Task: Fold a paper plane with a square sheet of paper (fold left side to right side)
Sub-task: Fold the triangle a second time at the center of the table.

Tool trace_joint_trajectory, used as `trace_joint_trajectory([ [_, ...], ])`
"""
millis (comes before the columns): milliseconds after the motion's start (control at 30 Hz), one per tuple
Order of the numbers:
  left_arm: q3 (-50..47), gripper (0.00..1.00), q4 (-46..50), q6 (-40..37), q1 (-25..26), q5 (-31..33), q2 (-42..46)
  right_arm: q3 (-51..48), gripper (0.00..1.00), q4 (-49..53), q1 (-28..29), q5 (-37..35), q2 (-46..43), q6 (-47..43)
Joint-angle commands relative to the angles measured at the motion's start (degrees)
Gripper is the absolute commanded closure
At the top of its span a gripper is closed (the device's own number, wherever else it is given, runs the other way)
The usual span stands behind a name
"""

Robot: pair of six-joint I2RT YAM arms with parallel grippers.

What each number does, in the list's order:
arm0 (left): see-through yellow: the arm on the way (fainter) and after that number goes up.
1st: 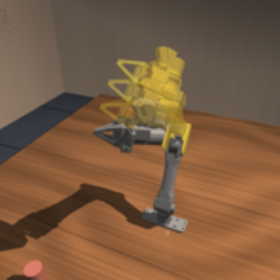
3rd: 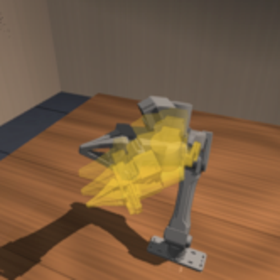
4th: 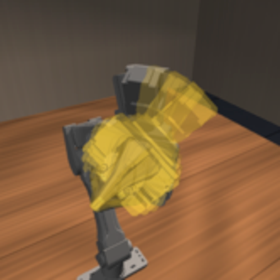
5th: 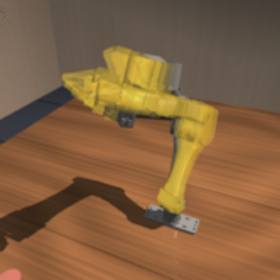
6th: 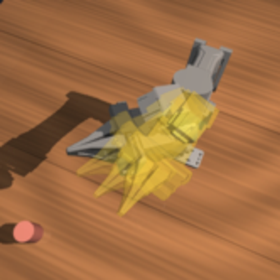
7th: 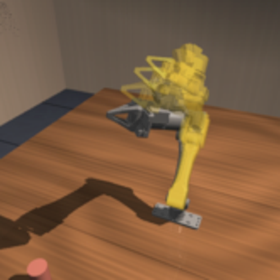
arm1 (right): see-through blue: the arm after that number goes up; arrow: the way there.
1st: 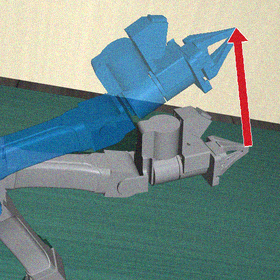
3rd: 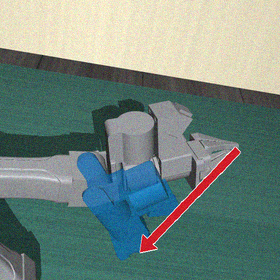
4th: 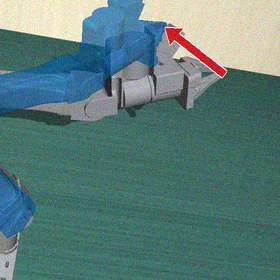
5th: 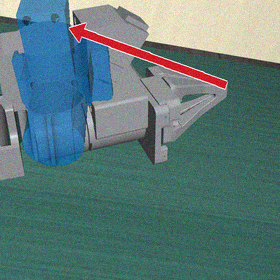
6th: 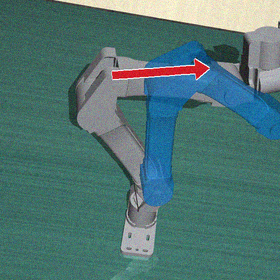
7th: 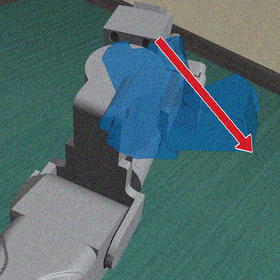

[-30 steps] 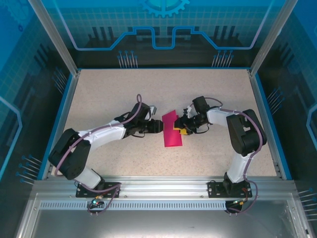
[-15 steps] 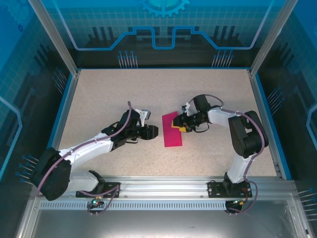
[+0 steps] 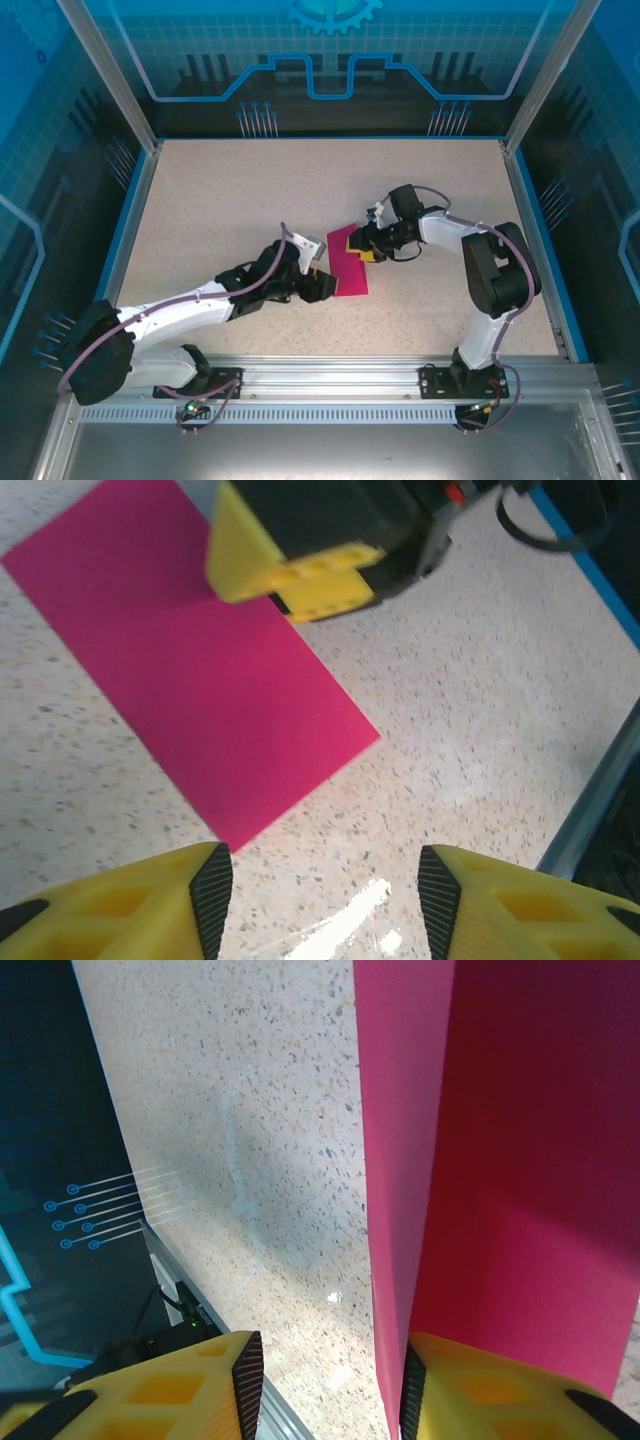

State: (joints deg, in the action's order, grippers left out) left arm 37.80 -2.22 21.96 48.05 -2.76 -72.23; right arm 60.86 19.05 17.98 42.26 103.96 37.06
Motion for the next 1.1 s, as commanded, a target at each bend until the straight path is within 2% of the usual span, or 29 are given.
trace_joint_trajectory([
  [0,3.42,0.42,-1.6,-0.65,4.41,7.11,-4.93,1.8,0.59,2.92,-0.31,1.0,1.16,2.22],
  [233,16.59,0.37,7.52,-0.42,11.43,15.93,-19.1,1.85,0.59,3.45,-0.18,0.94,1.2,2.4],
  [600,30.65,0.33,23.38,1.83,14.54,28.68,-31.68,1.83,0.59,3.23,0.37,0.87,1.59,2.71],
  [933,37.54,0.34,29.84,2.7,15.49,33.37,-37.62,1.72,0.59,2.99,0.83,0.72,2.32,2.76],
  [1067,37.79,0.39,30.04,2.83,15.66,33.64,-37.71,1.85,0.59,3.16,0.92,0.52,2.54,2.65],
])
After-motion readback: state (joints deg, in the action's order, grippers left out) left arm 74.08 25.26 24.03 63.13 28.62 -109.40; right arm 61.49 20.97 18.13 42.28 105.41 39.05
